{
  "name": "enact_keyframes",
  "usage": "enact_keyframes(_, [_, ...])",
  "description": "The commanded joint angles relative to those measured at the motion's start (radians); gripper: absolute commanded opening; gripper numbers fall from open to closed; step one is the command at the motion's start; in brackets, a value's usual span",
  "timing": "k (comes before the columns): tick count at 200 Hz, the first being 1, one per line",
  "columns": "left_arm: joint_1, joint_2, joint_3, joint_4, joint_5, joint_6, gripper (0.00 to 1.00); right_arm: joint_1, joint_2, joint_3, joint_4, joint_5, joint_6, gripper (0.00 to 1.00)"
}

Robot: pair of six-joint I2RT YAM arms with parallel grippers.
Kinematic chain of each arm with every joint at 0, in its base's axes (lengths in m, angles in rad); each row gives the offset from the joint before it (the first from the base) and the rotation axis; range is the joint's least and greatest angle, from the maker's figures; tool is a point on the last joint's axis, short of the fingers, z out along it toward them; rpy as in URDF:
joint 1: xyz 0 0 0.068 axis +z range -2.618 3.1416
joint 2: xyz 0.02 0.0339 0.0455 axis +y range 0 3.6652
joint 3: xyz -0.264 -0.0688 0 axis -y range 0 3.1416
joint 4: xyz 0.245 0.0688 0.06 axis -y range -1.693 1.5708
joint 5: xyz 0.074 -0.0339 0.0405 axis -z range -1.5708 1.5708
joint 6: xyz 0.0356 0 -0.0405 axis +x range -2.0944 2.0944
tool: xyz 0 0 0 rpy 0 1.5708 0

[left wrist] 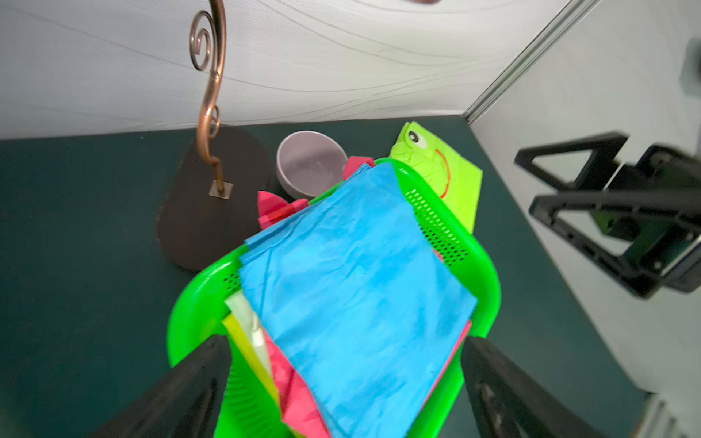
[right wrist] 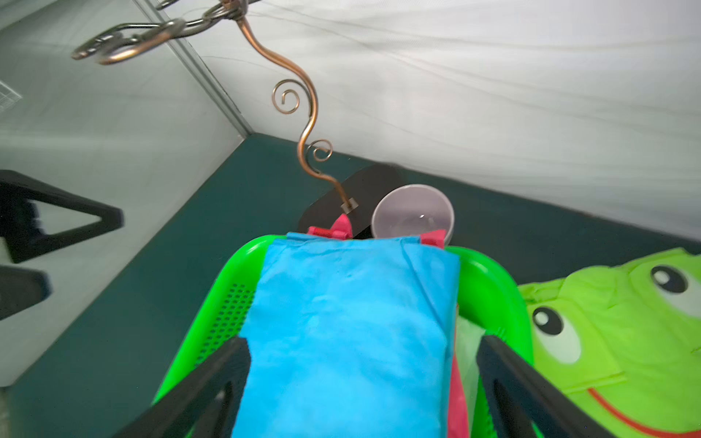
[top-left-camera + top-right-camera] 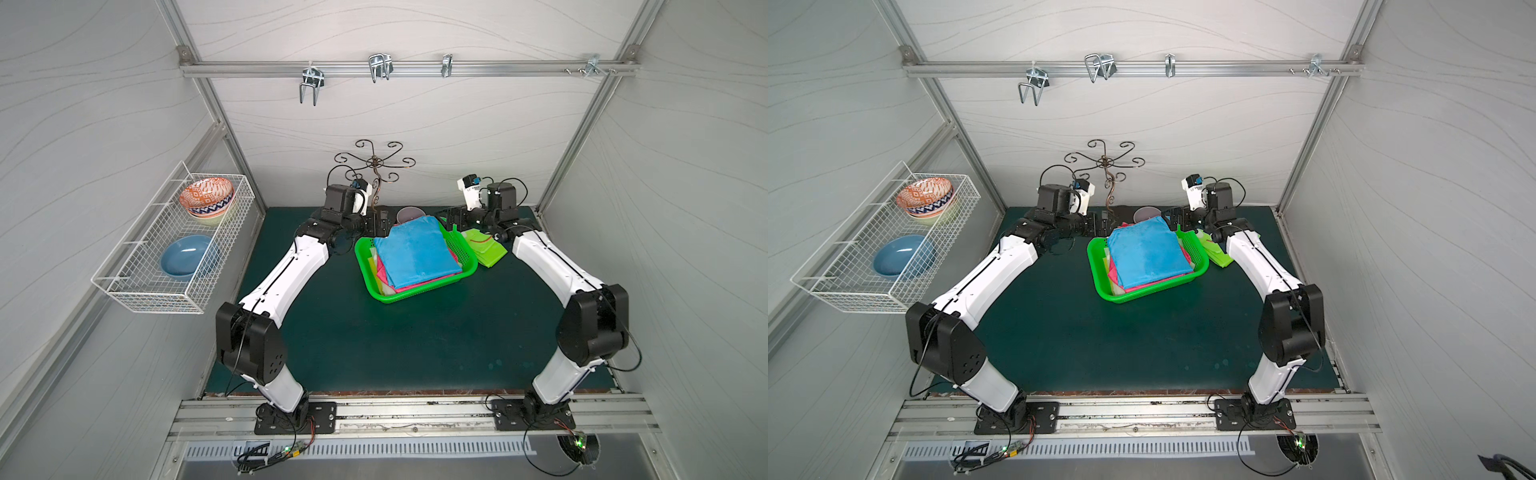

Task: Put the folded raincoat in the basket
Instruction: Place the raincoat in the basket.

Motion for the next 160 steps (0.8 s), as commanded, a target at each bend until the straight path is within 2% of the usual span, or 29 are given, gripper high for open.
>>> enact_keyframes(1, [-0.036,0.002,-0.077,0.181,0.093,-0.204,0.96,-0.001,-0.011,-0.007,-0.213,-0.077,0.232,0.99])
enact_keyframes(17, [-0.080,0.016,-0.095,0.211,0.079,-0.199,0.83,-0.022,-0.019,-0.036,-0.230,-0.234,0.277,0.99])
enact_keyframes(40, [-0.101,0.078,-0.098,0.249,0.115,-0.204,0.64,-0.055,0.008,-0.099,-0.124,-0.479,0.348,0.99])
enact_keyframes(59, [-0.101,0.155,-0.093,0.275,0.099,-0.218,0.59,-0.061,0.082,-0.095,-0.107,-0.593,0.363,0.99])
enact_keyframes(78, [-0.101,0.234,-0.078,0.281,0.078,-0.205,0.58,-0.061,0.139,-0.128,-0.041,-0.635,0.413,0.99])
enact_keyframes(96, [-0.101,0.298,-0.076,0.292,0.052,-0.202,0.62,-0.063,0.194,-0.145,0.010,-0.662,0.424,0.99])
enact_keyframes(109, [-0.099,0.337,-0.079,0.283,0.019,-0.198,0.61,-0.071,0.258,-0.135,0.037,-0.694,0.429,0.99])
enact_keyframes(144, [-0.099,0.380,-0.085,0.202,-0.077,-0.172,0.58,-0.097,0.291,-0.140,-0.044,-0.554,0.393,0.99])
enact_keyframes(160, [-0.092,0.371,-0.119,0.179,-0.129,-0.156,0.56,-0.108,0.298,-0.131,-0.076,-0.557,0.383,0.99])
